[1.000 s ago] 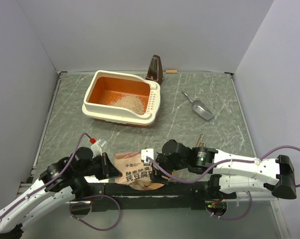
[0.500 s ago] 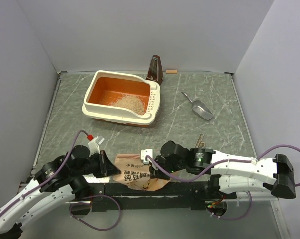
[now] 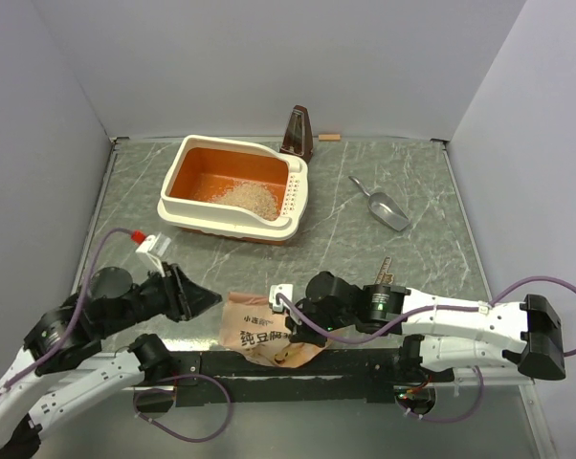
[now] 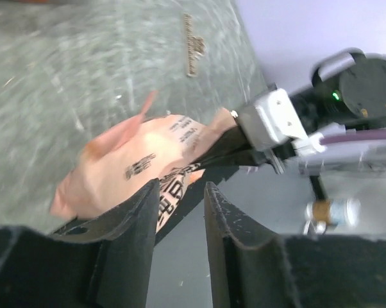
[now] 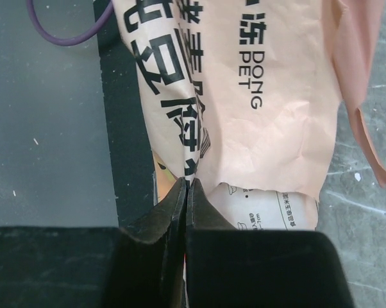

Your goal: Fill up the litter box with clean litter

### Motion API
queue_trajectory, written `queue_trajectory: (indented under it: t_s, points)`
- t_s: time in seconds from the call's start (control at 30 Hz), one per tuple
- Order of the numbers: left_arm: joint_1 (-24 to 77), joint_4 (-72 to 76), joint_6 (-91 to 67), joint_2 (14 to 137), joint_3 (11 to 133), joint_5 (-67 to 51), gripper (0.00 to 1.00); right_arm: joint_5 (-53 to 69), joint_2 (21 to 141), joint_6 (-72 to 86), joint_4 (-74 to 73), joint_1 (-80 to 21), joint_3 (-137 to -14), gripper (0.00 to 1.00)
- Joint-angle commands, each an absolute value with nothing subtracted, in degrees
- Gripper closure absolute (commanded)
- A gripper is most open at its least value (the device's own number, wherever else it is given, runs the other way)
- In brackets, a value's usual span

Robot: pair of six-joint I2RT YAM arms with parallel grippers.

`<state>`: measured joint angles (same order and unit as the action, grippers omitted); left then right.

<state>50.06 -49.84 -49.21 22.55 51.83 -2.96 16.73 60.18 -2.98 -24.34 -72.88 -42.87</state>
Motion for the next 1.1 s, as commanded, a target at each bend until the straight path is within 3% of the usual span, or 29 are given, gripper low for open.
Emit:
queue_trajectory:
  t_s: [0.0,0.43,1.07]
  points:
    - [49.92,-35.29,-36.40,30.57,50.10,-18.22,0.60,15.91,61.43,-0.27,-28.82,-73.48,-44.73,1.00]
    - [50.10,-9.77,-22.85,38.67,37.90,-36.73,0.50,21.27,51.43,7.20,-26.81,-72.77,-42.45,1.00]
    - [58.35,2.11,-14.68,51.85,33.75,-38.58,0.37,21.62,47.29,9.23,-24.34,-71.37,-38.41,1.00]
